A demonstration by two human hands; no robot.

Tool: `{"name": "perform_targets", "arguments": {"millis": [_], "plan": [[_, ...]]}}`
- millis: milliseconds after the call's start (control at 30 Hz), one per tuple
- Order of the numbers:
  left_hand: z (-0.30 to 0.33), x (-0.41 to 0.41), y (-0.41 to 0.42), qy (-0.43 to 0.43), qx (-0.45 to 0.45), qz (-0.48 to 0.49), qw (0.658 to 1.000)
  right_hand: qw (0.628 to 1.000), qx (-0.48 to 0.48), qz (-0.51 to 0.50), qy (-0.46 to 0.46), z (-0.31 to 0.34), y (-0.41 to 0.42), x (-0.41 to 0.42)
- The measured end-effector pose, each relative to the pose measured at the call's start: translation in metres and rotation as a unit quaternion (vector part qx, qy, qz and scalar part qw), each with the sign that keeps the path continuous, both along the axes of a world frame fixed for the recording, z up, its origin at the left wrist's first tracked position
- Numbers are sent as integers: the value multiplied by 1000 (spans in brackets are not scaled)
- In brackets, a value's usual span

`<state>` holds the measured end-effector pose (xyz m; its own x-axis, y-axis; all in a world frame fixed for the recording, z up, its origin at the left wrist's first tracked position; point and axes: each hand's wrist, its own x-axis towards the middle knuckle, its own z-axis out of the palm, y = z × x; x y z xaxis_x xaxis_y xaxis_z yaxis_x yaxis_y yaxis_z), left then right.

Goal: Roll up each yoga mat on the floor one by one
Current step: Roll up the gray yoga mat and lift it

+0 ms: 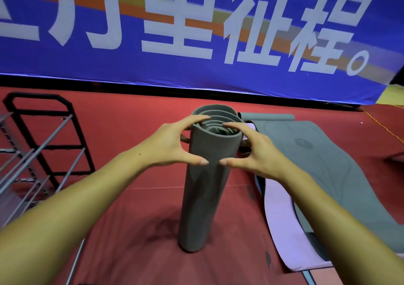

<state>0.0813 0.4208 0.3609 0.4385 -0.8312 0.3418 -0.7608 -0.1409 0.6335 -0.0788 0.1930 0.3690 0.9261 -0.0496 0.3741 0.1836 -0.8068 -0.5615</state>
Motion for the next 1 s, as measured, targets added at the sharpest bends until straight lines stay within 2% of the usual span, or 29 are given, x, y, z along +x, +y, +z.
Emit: {"name": "perform_targets", "arguments": {"millis": [233,533,633,700,800,1000], "plan": [[-12,-2,-10,-11,3,-4,1000,998,53,5,27,-8,-3,-2],[-21,-6,-9,19,2,0,1000,996,58,23,65,-10,-6,-5],[-13,-2,-5,-21,12,-4,1000,991,73,32,106,0,-14,-10],[-3,0,-2,-58,-16,3,998,989,82,37,118,9,-17,-13],[-2,-1,-5,-77,-28,7,997,991,58,40,116,6,-14,-15],[-25,-4,-17,-51,-7,-14,999,995,-14,14,100,-2,-19,-13]]}}
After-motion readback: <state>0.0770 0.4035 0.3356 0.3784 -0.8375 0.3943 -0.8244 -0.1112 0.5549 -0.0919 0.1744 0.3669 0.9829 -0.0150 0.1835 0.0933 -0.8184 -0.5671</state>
